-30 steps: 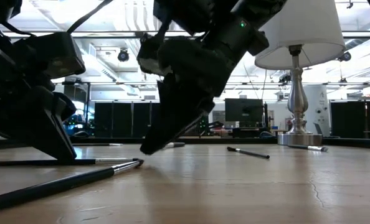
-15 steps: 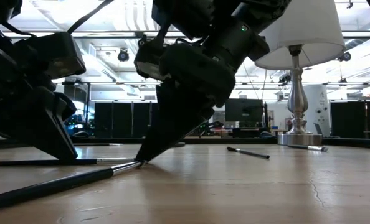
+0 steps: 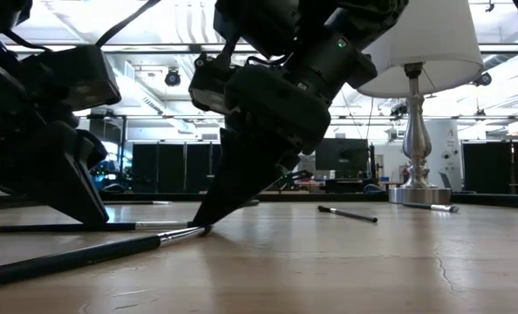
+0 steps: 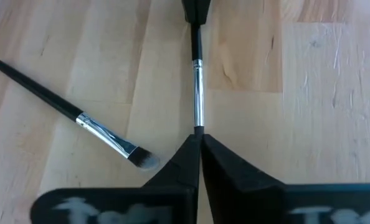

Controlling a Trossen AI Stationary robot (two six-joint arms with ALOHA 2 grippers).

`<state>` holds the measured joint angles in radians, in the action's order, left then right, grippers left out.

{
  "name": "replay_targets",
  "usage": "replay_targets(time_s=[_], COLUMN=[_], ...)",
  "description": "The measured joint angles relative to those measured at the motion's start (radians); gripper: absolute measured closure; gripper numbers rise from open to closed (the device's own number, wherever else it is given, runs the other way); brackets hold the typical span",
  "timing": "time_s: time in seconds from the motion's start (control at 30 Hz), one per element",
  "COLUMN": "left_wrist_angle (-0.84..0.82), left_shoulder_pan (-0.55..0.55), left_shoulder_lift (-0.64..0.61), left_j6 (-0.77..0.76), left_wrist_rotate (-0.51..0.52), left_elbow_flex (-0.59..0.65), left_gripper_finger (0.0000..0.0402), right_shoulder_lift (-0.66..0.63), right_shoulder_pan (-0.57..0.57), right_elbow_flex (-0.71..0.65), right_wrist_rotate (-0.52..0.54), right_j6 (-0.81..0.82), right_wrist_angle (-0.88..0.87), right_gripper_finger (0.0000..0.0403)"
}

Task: Put items in baskets/containers
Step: Put the eyeshadow brush into the transparent organizer

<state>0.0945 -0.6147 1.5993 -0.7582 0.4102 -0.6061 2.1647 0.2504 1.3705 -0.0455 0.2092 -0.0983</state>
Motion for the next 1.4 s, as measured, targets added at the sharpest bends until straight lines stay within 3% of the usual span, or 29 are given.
replay_targets(time_s=[0.13, 0.47, 0.67, 1.2, 1.3, 1.4], left_wrist_angle=[-0.006, -0.001, -0.031, -0.035, -0.036, -0.049], left_shoulder_pan=[0.0, 0.002, 0.024, 0.039, 0.039, 0.039], left_shoulder_lift=[0.001, 0.001, 0.001, 0.001, 0.001, 0.0], left_j6=[0.011, 0.04, 0.024, 0.068, 0.069, 0.076], left_wrist_rotate=[-0.008, -0.028, -0.035, -0.066, -0.07, -0.072], left_elbow_flex=[-0.01, -0.04, -0.043, -0.044, -0.044, -0.044], left_gripper_finger=[0.0395, 0.0309, 0.029, 0.0291, 0.031, 0.0358], right_shoulder_lift=[0.0, 0.0, -0.002, -0.005, -0.006, -0.009], right_shoulder_pan=[0.0, 0.001, 0.001, 0.016, 0.021, 0.023], right_elbow_flex=[0.0, 0.012, 0.024, 0.086, 0.093, 0.096], right_wrist_rotate=[0.017, 0.044, 0.049, 0.049, 0.049, 0.049], right_j6=[-0.001, -0.011, -0.019, -0.044, -0.047, -0.053], right_wrist_angle=[-0.003, -0.019, -0.029, -0.049, -0.057, -0.056], right_gripper_finger=[0.0394, 0.0394, 0.0394, 0.0394, 0.0394, 0.0394])
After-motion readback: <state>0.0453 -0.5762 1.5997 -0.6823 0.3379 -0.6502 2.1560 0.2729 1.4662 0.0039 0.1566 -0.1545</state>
